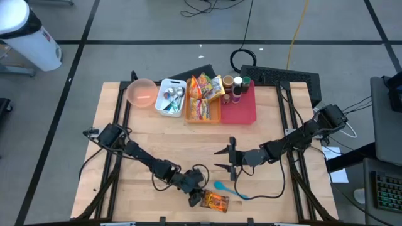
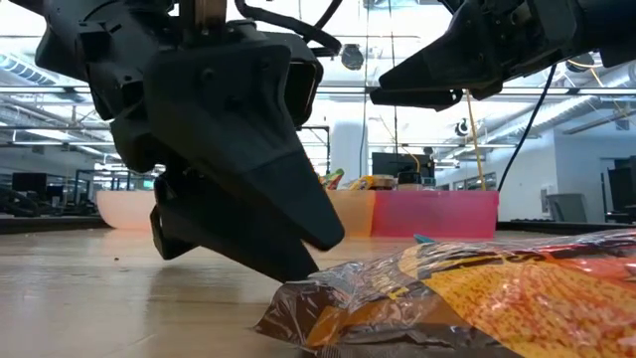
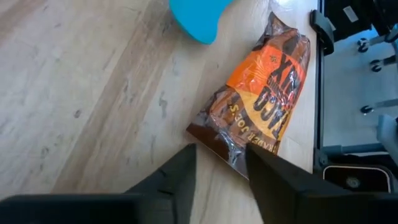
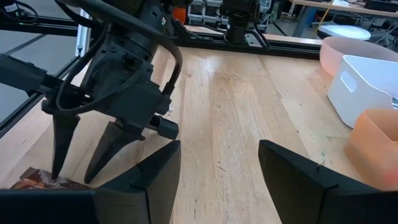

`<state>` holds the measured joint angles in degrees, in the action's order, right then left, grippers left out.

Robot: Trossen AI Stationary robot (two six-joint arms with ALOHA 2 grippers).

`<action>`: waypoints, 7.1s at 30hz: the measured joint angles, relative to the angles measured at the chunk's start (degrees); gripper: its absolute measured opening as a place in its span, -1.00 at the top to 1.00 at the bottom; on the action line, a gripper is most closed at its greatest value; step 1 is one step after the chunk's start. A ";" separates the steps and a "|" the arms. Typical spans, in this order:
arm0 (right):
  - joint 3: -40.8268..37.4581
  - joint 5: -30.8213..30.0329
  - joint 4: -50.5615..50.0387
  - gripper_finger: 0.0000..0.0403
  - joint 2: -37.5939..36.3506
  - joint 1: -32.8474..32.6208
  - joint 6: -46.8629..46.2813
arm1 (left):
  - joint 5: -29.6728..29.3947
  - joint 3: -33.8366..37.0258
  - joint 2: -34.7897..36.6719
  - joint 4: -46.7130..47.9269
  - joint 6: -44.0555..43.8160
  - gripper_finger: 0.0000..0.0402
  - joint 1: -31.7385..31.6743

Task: Pick & Place Food Item
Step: Put the orange seasoning pack into the red bin

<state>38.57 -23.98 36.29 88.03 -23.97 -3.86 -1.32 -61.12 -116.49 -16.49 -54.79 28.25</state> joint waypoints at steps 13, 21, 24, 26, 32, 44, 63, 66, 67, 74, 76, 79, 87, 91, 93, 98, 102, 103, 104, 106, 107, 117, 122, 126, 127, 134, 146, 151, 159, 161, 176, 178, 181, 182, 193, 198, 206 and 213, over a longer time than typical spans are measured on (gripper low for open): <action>0.02 0.04 0.02 -0.04 0.00 -0.02 -0.02 | 5.16 -0.40 -2.79 -6.51 -4.06 -0.21 0.00; 0.02 0.04 0.04 -0.04 0.00 0.00 -0.04 | 5.25 -0.28 -2.92 -7.21 -4.42 -0.21 -0.09; 0.02 0.04 -0.08 -0.04 0.00 -0.01 -0.20 | 5.34 -0.28 -2.95 -6.46 -4.39 -0.21 -0.09; 0.02 0.16 -1.24 -0.04 -0.01 -0.02 -0.61 | 6.00 -0.28 -2.97 -6.34 -4.39 -0.21 -0.09; 0.02 0.24 -5.64 -0.04 -0.01 -0.15 -1.77 | 6.86 -0.22 -3.04 -6.13 -7.01 -0.21 0.52; 0.21 5.44 -16.64 -0.04 -1.88 -7.34 3.00 | 6.75 -0.22 -3.08 -4.87 -11.18 -0.21 2.47; 11.08 -8.94 -22.29 -0.04 9.02 -26.70 1.83 | 5.38 -0.11 -3.08 -5.29 -13.46 -0.21 2.64; 13.04 -8.97 -24.10 -0.04 12.80 -27.25 1.79 | 5.38 -0.09 -3.08 -5.35 -13.46 -0.21 2.67; 13.38 -8.99 -24.69 -0.04 13.64 -27.49 1.53 | 5.40 -0.09 -3.08 -5.36 -13.46 -0.21 2.67; 14.82 -8.72 -24.55 -0.04 17.47 -29.39 1.50 | 6.20 -0.11 -3.08 -6.02 -14.41 -0.21 3.19; 14.82 -7.91 -24.64 -0.04 17.86 -29.46 1.42 | 6.23 -0.11 -3.08 -6.14 -14.96 -0.21 3.19; 14.84 -7.39 -24.08 -0.04 18.64 -29.37 1.33 | 5.92 -0.11 -3.08 -6.14 -15.05 -0.21 3.19; 14.84 -7.70 -16.99 -0.04 22.86 -26.88 4.12 | 4.23 -0.11 -3.08 -6.15 -15.17 -0.21 3.23; 14.84 -7.76 -13.91 -0.04 23.89 -25.90 6.01 | 4.02 -0.11 -3.08 -6.12 -14.93 -0.21 3.23; 14.84 -8.27 -13.79 -0.04 23.91 -25.56 6.08 | 3.93 -0.11 -3.08 -6.10 -14.96 -0.21 3.34; 14.84 -10.50 -13.85 -0.04 23.93 -25.53 5.83 | 2.69 -0.19 -3.08 -1.91 -17.03 -0.21 3.90; 14.84 -10.52 -13.81 -0.04 23.93 -25.53 5.44 | 1.59 -0.18 -3.04 -0.56 -16.58 -0.21 4.20; 14.84 -10.52 -13.81 -0.04 23.93 -25.53 5.40 | 1.69 -0.17 -3.04 -0.81 -16.27 -0.21 4.20; 14.84 -10.52 -13.81 -0.04 23.93 -25.53 5.21 | 1.69 -0.12 -3.04 -1.20 -16.20 -0.21 4.20; 14.84 -10.52 -13.81 -0.04 23.93 -25.53 4.70 | 1.73 -0.11 -3.04 -1.33 -16.25 -0.21 4.15; 14.84 -10.52 -13.81 -0.04 23.93 -25.53 4.60 | 1.75 -0.13 -3.04 -0.91 -16.45 -0.21 4.15; 14.84 -10.52 -13.81 -0.04 23.93 -25.52 4.70 | 0.79 -0.28 -2.91 3.40 -18.09 -0.21 4.13; 14.84 -12.25 -12.12 -0.04 23.93 -25.51 6.41 | 0.27 -0.22 -2.91 2.89 -18.52 -0.21 4.10; 14.84 -12.18 -9.07 -0.04 23.93 -24.72 9.17 | -0.29 -0.22 -2.91 2.84 -18.62 -0.21 4.07; 14.84 -12.22 -8.68 -0.04 23.93 -24.40 9.50 | -0.42 -0.22 -2.91 2.84 -18.64 -0.21 4.07; 14.82 -11.76 -8.81 -0.04 23.92 -23.15 9.82 | -0.35 -0.13 -2.93 2.05 -18.01 -0.21 4.07; 14.82 -11.85 -13.07 -0.04 23.89 -23.88 4.06 | 1.68 -0.33 -2.51 4.93 -17.90 -0.21 3.82; 14.80 -12.05 -16.35 -0.04 23.89 -25.02 0.23 | 2.35 -0.35 -2.43 6.21 -18.48 -0.21 3.88; 14.80 -13.36 -16.67 -0.04 23.87 -25.66 -0.34 | 4.55 -0.37 -2.38 6.85 -17.75 -0.17 3.69; 14.80 -13.37 -15.77 -0.04 23.87 -25.66 0.70 | 4.98 -0.39 -2.10 7.84 -17.40 -0.09 3.45; 14.80 -13.42 -9.67 -0.04 23.87 -25.63 6.13 | 2.80 -0.14 -0.47 13.26 -14.70 0.49 4.31; 14.80 -13.42 -9.31 -0.04 23.87 -25.53 6.78 | 2.59 -0.07 -0.83 12.41 -14.49 0.49 4.31; 14.80 -13.35 -9.31 -0.04 23.87 -25.22 6.86 | 1.57 -0.04 -0.95 11.84 -13.83 0.49 4.42; 14.80 -13.31 -9.29 -0.04 23.87 -25.11 6.68 | 1.41 -0.04 -0.96 11.80 -13.65 0.49 4.42; 14.80 -13.23 -7.34 -0.04 23.89 -24.02 8.90 | -0.48 0.00 -1.16 8.88 -11.70 0.49 4.42; 14.80 -13.11 -7.93 -0.04 23.89 -24.02 8.60 | -0.69 -0.07 -1.16 8.65 -10.83 0.42 4.39; 14.80 -11.80 -9.63 -0.04 23.89 -24.06 6.10 | 0.15 -0.17 -1.16 8.40 -9.40 0.12 4.26; 14.80 -11.74 -9.23 -0.04 23.89 -24.11 6.23 | 0.61 -0.22 -1.16 8.46 -9.84 -0.07 4.55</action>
<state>53.36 -35.73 27.06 111.92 -48.07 2.37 -0.72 -61.34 -117.64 -8.03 -64.63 32.80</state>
